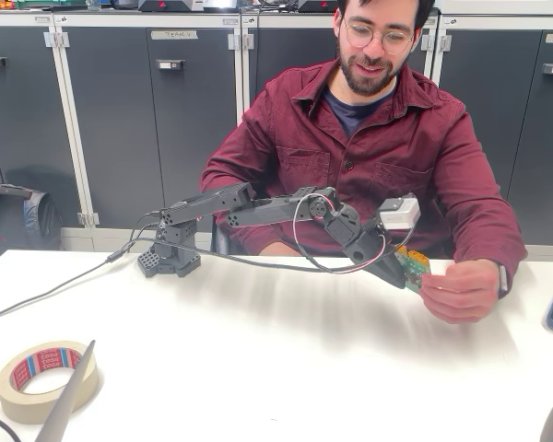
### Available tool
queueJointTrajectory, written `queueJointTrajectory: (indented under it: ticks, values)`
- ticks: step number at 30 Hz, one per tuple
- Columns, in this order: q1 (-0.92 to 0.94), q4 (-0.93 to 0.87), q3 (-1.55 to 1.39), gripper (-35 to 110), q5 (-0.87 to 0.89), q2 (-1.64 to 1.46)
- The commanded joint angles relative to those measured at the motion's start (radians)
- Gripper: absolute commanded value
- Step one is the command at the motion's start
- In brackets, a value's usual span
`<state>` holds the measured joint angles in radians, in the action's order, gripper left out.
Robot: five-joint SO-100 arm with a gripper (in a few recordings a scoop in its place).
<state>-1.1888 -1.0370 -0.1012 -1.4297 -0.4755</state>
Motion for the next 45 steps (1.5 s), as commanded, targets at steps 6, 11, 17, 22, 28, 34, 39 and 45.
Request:
queueJointTrajectory:
  ticks: [6,11,17,22,28,34,39,45]
  values:
    - [-0.002,-0.069,0.066,2,0.032,-0.084]
    - [-0.011,-0.091,0.080,11,0.038,-0.097]
    - [0.003,-0.133,0.118,15,0.014,-0.112]
    - [0.018,-0.137,0.129,16,0.008,-0.117]
    - [0.028,-0.133,0.150,14,0.018,-0.098]
    - [0.026,-0.147,0.176,-5,0.052,-0.101]
    - [0.069,-0.262,0.130,-5,0.264,-0.207]
    - [0.215,-0.505,0.146,-5,0.512,-0.379]
